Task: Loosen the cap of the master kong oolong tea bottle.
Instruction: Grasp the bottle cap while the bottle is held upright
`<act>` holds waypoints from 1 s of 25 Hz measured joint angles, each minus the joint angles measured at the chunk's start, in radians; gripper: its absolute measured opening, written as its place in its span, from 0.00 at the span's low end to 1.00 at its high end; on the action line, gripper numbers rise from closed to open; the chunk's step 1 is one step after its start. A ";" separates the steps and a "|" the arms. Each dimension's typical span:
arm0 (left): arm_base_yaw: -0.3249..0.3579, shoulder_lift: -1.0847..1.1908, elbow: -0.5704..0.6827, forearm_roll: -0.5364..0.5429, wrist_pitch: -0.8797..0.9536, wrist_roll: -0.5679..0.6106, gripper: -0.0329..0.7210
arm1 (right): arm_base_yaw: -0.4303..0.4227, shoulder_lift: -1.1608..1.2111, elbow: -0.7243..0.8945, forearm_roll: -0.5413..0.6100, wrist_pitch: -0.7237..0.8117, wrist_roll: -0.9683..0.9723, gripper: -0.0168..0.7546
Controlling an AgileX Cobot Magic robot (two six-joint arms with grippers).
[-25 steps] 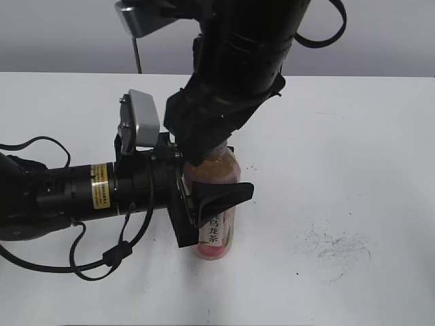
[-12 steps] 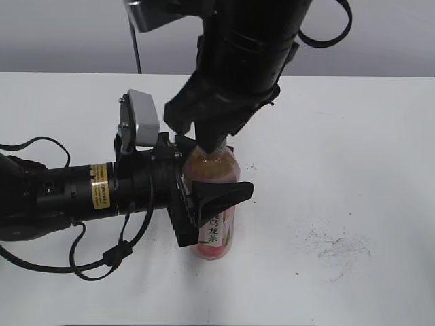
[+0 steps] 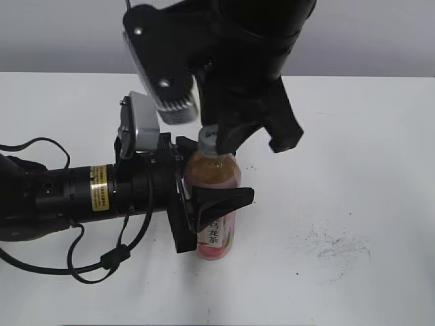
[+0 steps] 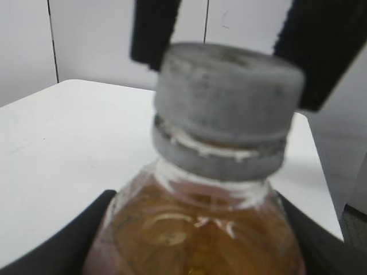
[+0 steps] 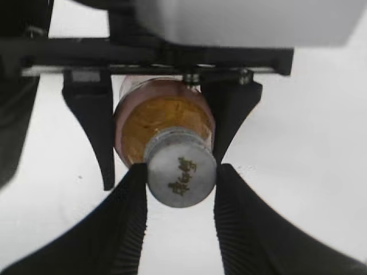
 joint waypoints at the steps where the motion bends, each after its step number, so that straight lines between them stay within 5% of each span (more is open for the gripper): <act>1: 0.000 0.000 0.000 0.004 -0.001 0.004 0.63 | -0.001 0.000 0.000 0.004 -0.001 -0.137 0.37; 9: 0.000 0.000 0.005 0.020 -0.009 0.009 0.63 | -0.005 -0.001 -0.002 0.062 -0.004 -1.061 0.37; 12: 0.000 0.000 0.005 0.021 -0.010 0.009 0.63 | -0.005 -0.001 -0.002 0.070 -0.005 -1.198 0.37; 17: 0.000 0.000 0.005 -0.004 -0.004 -0.009 0.63 | -0.002 -0.001 -0.001 0.080 -0.004 -0.966 0.46; 25: 0.000 0.000 0.005 -0.020 0.003 -0.021 0.63 | 0.006 0.002 0.000 0.074 -0.004 -0.079 0.72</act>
